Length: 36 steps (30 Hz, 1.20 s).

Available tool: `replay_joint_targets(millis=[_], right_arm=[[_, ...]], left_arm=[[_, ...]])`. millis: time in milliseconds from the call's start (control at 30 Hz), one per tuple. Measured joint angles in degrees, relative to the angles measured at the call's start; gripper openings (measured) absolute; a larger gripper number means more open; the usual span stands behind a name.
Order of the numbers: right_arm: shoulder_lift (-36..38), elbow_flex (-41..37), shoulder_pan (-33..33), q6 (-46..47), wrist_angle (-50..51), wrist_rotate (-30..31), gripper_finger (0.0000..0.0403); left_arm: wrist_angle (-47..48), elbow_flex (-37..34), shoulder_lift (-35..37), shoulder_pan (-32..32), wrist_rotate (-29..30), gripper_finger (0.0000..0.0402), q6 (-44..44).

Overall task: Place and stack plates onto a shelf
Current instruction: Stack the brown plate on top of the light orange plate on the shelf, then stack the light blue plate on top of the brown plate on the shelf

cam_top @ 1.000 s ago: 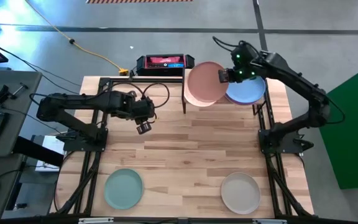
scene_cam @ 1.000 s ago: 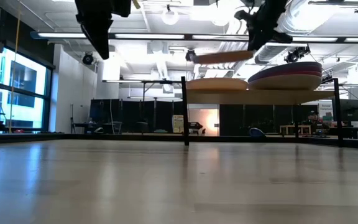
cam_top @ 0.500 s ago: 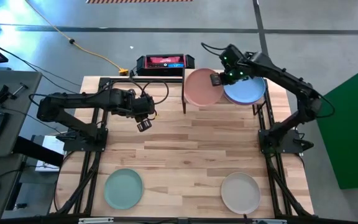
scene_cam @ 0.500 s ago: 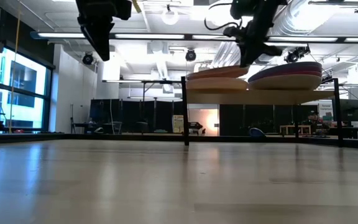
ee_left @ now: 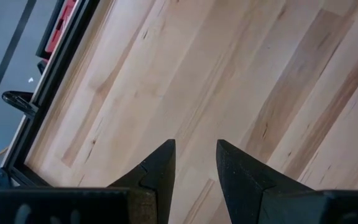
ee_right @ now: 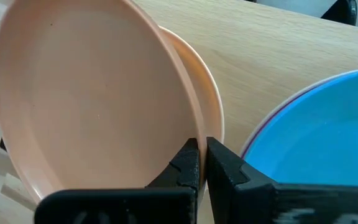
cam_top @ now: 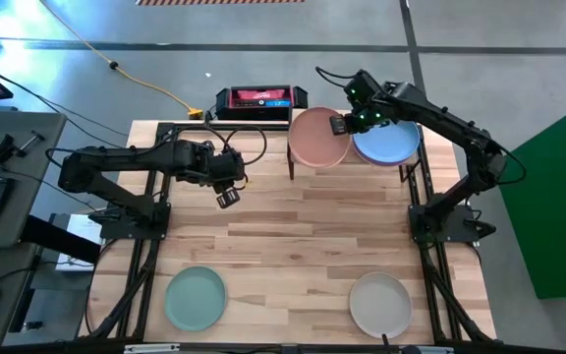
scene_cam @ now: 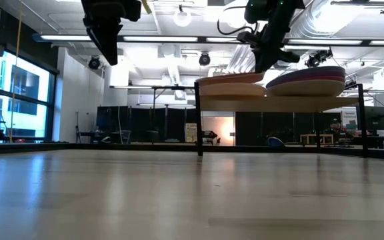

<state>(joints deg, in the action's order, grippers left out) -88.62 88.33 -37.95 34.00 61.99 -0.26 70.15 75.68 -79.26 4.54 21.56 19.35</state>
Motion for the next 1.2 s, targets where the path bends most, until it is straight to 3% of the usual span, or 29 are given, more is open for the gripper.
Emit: replay_joint_targets(millis=[233, 567, 767, 1033, 1200], right_arm=[[0.0, 0.0, 0.0, -0.3, 0.9, 1.3, 0.0004], [0.0, 0.0, 0.0, -1.0, 0.2, 3.6, 0.0055], [0.0, 0.1, -0.2, -2.1, 0.4, 4.2, 0.0064], [0.1, 8.5, 0.4, -4.6, 5.8, 2.6, 0.0064], [0.1, 13.6, 3.1, -5.9, 10.0, 2.3, 0.0064]], left_arm=[[0.0, 0.0, 0.0, 0.0, 0.0, 0.0103, 0.0], [0.0, 0.0, 0.0, 0.0, 0.0, 0.0103, 0.0], [0.0, 0.0, 0.0, 0.0, 0.0, 0.0103, 0.3], [0.0, 0.0, 0.0, 0.0, -0.3, 0.0103, 0.5], [0.0, 0.0, 0.0, -0.4, -4.7, 0.0103, 0.5]])
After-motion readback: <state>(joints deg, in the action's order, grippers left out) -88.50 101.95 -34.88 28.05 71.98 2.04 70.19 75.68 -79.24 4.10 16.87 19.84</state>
